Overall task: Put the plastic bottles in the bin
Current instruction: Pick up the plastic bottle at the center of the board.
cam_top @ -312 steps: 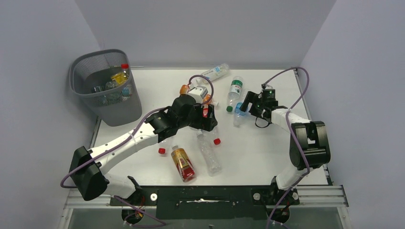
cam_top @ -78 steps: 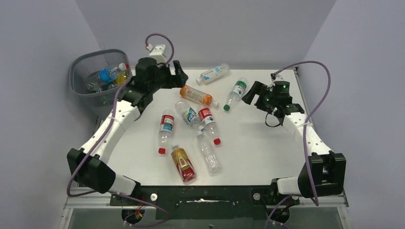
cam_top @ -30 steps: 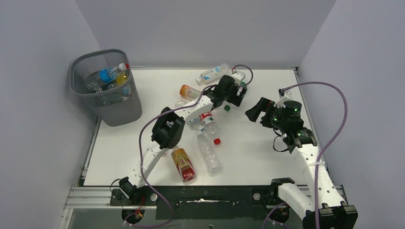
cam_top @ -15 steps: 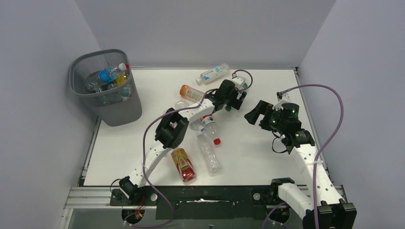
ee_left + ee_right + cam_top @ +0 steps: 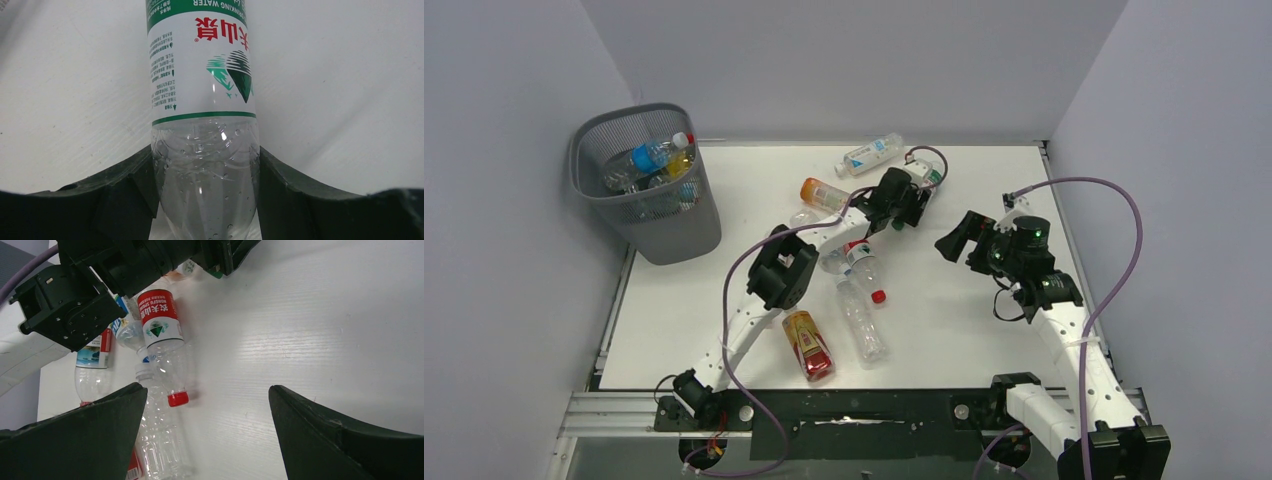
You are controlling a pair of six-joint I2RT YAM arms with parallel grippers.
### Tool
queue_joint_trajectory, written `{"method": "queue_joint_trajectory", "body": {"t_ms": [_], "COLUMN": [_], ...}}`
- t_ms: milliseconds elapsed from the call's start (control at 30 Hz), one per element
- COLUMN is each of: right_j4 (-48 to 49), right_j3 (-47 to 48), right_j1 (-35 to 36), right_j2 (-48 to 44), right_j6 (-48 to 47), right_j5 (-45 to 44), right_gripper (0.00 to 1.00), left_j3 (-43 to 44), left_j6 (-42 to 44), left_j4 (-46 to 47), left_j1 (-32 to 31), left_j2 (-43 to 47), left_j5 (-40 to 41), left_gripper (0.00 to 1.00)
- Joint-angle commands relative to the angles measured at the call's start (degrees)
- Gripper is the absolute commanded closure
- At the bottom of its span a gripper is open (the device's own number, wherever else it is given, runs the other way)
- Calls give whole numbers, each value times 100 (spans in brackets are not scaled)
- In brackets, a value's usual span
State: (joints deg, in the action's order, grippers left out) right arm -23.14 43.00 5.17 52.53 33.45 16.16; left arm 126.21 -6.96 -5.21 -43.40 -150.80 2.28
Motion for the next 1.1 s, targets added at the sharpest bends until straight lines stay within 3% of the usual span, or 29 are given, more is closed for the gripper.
{"method": "queue_joint_trajectory", "body": {"t_ms": [0,733,1067], "right_j4": [259,-40,114], "right_j3": [-46,113,-52], "right_j1": [-42,-22,14], "right_j2": [-119,-322,-322], "right_j6": [31,65,133], "right_j5": [104,59,129], "right_gripper": [2,2,2], "left_j3": [-398,-1902,-2655], "left_j6": [-33,-126,-224], "left_j4": [444,783,776], "left_j1": [33,247,496], "left_j2": [702,2889,4301], "left_j5": [-54,-35,118], "left_gripper": [47,48,48]}}
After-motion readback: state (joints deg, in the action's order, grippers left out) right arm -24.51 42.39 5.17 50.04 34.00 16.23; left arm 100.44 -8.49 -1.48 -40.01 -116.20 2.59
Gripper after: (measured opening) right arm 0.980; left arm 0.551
